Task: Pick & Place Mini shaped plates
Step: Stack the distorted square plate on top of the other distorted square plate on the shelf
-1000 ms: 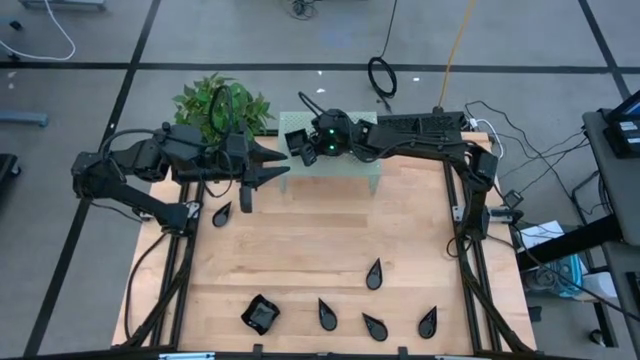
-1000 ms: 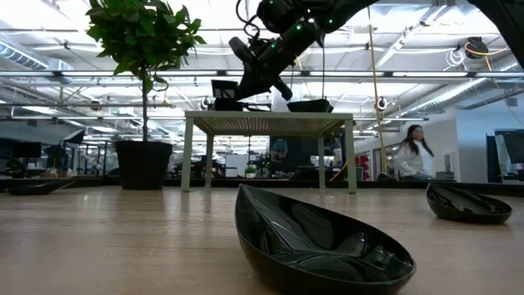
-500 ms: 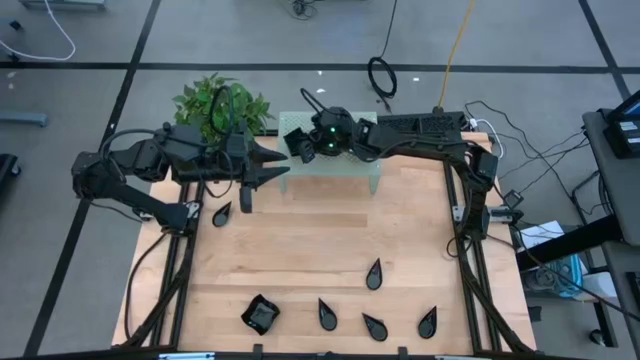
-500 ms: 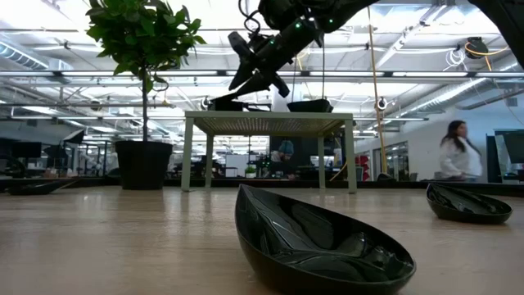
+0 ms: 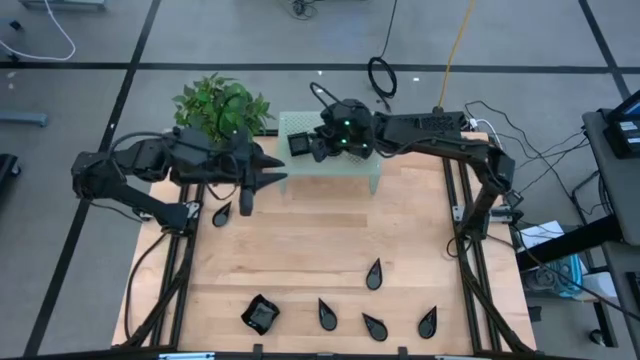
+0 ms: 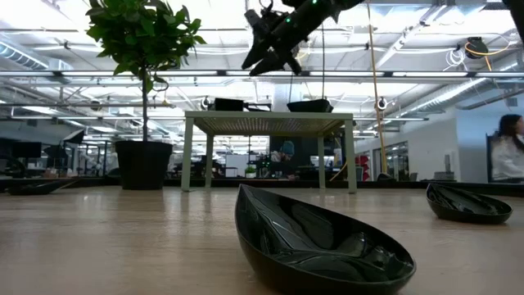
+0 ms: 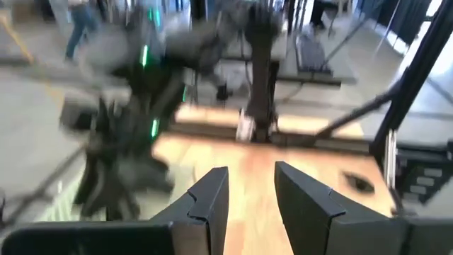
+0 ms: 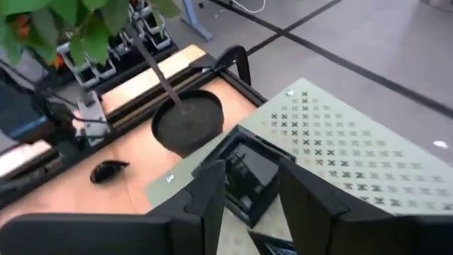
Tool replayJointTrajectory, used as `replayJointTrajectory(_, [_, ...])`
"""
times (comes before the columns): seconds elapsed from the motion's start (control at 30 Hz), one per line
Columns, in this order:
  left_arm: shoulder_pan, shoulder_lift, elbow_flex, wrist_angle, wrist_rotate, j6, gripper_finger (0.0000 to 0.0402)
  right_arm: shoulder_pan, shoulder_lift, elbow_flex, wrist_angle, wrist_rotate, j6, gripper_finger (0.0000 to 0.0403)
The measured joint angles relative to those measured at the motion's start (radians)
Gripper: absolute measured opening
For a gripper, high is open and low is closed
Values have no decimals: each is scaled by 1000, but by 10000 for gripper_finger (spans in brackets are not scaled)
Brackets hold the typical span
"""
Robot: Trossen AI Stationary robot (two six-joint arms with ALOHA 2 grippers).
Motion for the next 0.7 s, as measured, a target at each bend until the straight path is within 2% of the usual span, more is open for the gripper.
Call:
replayJointTrajectory(0.1, [0,0,0,-133,0,-81,120,18,-49,0,-70,0,-50,119])
replayJointTrajectory(0.2, [-2,8,0,-294,2,-241,120,47,-104,0,-121,-2,-97,119])
replayJointTrajectory(0.43, [-84,92,0,-634,114,-606,120,139,-251,0,-288,-4,-171,118])
replayJointTrajectory(0.53, [-143,160,-1,-683,161,-714,120,179,-312,1,-356,-4,-171,118])
replayJointTrajectory(0.7, [-232,271,-1,-670,231,-899,120,244,-393,1,-428,-4,-170,118])
